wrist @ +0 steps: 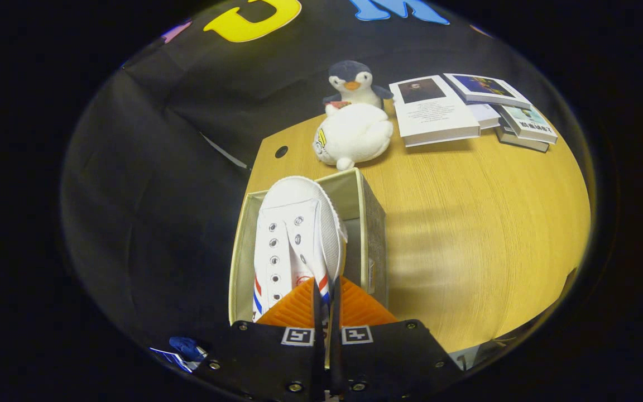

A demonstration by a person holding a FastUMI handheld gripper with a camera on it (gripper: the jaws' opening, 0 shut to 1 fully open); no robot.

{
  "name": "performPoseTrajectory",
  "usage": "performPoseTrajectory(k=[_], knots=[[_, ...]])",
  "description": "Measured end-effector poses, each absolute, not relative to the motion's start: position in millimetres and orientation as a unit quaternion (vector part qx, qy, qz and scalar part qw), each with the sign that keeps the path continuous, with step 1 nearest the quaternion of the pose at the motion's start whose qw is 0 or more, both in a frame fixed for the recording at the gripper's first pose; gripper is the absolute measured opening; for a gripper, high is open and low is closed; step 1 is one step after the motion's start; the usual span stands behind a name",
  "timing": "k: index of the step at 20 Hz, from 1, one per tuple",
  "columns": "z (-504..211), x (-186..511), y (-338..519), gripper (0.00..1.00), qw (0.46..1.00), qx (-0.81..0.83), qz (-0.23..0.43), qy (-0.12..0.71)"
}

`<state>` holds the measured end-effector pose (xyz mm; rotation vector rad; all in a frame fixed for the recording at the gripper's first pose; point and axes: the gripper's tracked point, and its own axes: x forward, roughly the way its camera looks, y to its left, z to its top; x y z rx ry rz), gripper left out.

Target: Open the storage box then place both shoes into the box .Put the left shoe in first, then the right shoe, with the right side of both shoes facing outward in a uniform manner.

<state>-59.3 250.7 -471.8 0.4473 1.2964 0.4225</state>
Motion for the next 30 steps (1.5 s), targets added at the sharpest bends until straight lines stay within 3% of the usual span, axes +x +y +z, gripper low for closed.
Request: performPoseTrajectory(k=[13, 14, 17, 20, 30], knots=[[-505, -50, 263, 0.05, 0.776, 0.164, 0.154, 0.589], [-501, -49, 267, 0.17, 0.777, 0.168, 0.159, 0.585], [-477, -35, 260, 0.39, 0.802, 0.168, 0.159, 0.551], [-441, -25, 252, 0.99, 0.827, 0.15, 0.185, 0.509], [-348, -22, 162, 0.98, 0.883, 0.148, 0.216, 0.389]])
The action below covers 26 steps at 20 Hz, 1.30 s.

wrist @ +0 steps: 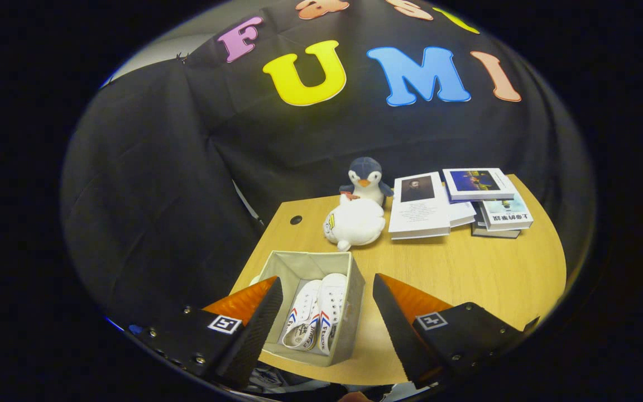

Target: Open the storage box then place both shoes into the box .Put the left shoe in first, then the right shoe, with the right side of both shoes facing outward in a uniform manner.

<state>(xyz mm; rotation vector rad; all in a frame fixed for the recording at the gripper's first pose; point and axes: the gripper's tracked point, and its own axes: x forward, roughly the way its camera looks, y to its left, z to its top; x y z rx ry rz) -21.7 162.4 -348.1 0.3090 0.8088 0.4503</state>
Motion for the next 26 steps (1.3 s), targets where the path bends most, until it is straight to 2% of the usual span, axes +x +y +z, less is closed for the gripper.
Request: performPoseTrajectory(k=[8, 15, 26], knots=[[-298, -20, 53, 0.98, 0.94, 0.127, 0.176, 0.264], [-271, -35, -28, 0.97, 0.973, 0.097, 0.112, 0.177], [-243, -49, -72, 0.97, 0.992, 0.066, 0.064, 0.082]])
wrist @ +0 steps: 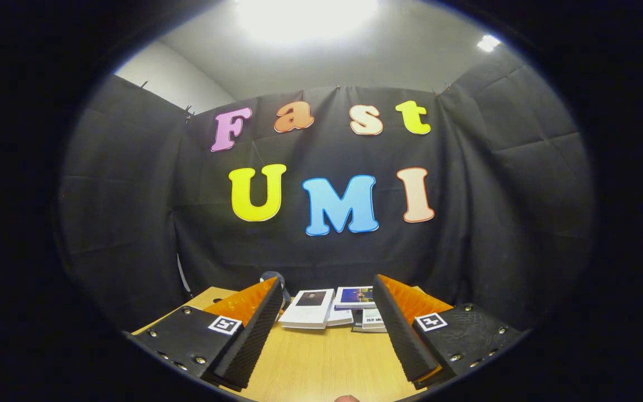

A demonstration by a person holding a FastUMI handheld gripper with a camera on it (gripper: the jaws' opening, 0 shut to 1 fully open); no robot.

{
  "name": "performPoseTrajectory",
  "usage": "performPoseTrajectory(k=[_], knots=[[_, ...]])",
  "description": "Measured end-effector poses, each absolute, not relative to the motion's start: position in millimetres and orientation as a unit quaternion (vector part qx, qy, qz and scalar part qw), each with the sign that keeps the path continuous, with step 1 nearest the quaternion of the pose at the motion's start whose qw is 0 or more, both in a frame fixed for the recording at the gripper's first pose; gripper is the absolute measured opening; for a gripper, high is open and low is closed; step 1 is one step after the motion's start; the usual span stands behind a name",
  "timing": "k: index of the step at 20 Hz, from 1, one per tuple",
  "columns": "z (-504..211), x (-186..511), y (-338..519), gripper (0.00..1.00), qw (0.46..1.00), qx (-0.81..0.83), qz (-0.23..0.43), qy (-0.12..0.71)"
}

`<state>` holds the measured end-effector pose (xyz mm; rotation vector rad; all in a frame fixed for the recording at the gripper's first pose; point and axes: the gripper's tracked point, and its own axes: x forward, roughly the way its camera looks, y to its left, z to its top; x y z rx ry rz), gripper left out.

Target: Open the storage box then place both shoes into the box .Put the left shoe in first, then the right shoe, with the right side of both shoes facing outward in a uniform manner.

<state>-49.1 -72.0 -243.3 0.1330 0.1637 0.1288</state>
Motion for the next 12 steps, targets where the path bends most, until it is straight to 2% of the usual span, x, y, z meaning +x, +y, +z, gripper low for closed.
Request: performPoseTrajectory(k=[12], knots=[[-222, -50, -73, 0.97, 0.994, 0.076, 0.059, 0.044]])
